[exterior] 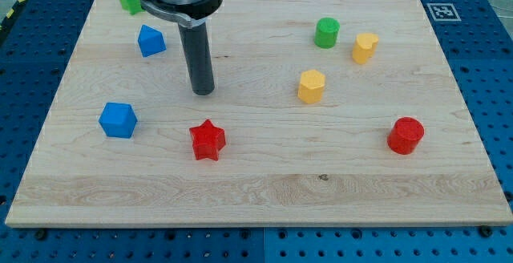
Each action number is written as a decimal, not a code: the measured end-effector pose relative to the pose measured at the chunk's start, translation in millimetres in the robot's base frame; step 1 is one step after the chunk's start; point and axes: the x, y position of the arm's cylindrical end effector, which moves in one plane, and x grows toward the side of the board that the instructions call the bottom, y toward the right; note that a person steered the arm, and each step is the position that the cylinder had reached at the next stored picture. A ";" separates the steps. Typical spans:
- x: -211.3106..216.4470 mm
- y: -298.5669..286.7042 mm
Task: Place the blue cube vertically top of the red star
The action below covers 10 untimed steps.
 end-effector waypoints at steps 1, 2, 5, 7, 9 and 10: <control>0.0 -22.1; 0.0 -31.5; 1.6 -98.3; -0.8 -162.2; -1.7 -203.4; 2.8 -216.8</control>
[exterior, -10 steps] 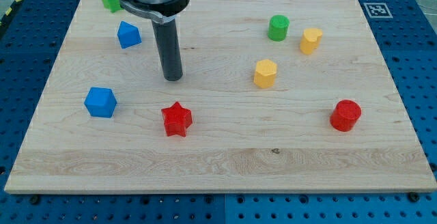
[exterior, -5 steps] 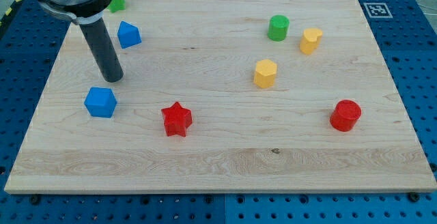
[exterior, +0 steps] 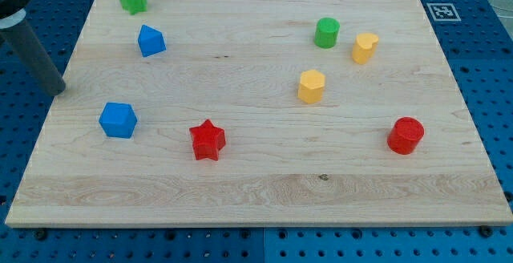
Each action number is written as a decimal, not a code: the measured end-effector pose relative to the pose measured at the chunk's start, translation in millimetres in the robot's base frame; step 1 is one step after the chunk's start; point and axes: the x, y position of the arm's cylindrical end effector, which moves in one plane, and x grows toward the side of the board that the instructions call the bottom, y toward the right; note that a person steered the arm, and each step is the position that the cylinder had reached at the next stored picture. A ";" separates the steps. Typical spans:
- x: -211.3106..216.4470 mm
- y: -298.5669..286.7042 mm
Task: Place the blue cube vertically top of the red star
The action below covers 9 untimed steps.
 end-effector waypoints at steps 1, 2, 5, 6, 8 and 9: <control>10.5 0.1; 44.0 16.6; 66.7 97.4; 66.7 99.9; 76.3 114.3; 75.6 123.0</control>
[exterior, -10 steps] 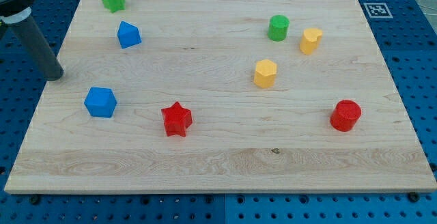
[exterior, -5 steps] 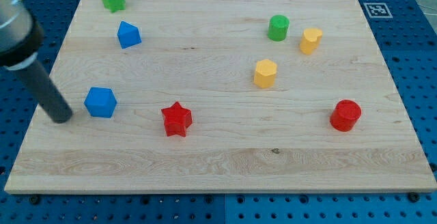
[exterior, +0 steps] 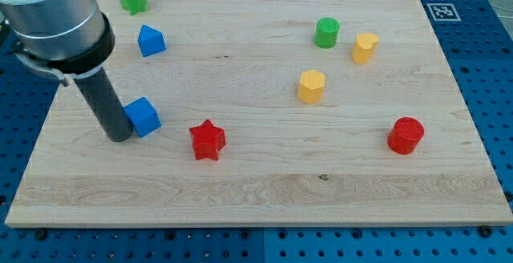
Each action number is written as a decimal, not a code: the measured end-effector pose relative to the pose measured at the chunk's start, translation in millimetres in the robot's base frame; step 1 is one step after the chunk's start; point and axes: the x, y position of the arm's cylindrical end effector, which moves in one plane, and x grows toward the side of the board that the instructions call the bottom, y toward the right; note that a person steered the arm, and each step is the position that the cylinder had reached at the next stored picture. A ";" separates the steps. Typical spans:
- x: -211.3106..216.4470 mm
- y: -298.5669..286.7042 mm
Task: Place the blue cube vertically top of the red star
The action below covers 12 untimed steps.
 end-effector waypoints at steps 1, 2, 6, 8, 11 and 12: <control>-1.8 26.5; -1.8 28.2; 3.1 71.8; 0.3 38.8; -41.6 16.6; -37.4 25.6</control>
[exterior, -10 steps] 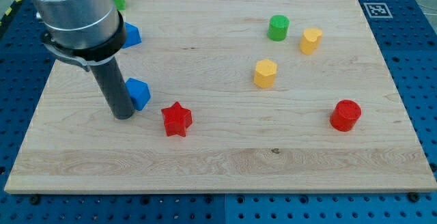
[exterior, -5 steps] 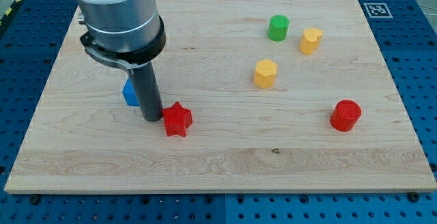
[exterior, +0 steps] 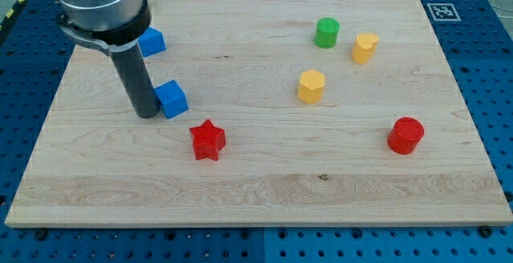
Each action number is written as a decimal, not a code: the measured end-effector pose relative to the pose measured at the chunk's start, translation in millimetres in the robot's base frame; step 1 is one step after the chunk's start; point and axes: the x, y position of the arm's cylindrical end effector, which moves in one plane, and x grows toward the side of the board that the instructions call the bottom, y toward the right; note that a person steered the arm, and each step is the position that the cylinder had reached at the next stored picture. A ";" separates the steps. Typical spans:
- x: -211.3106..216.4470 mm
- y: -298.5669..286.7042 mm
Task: Place the blue cube vertically top of the red star
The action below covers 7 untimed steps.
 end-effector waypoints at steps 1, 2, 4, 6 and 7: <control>0.0 2.9; 0.0 29.8; 4.5 41.7; 9.8 55.8; 9.8 57.4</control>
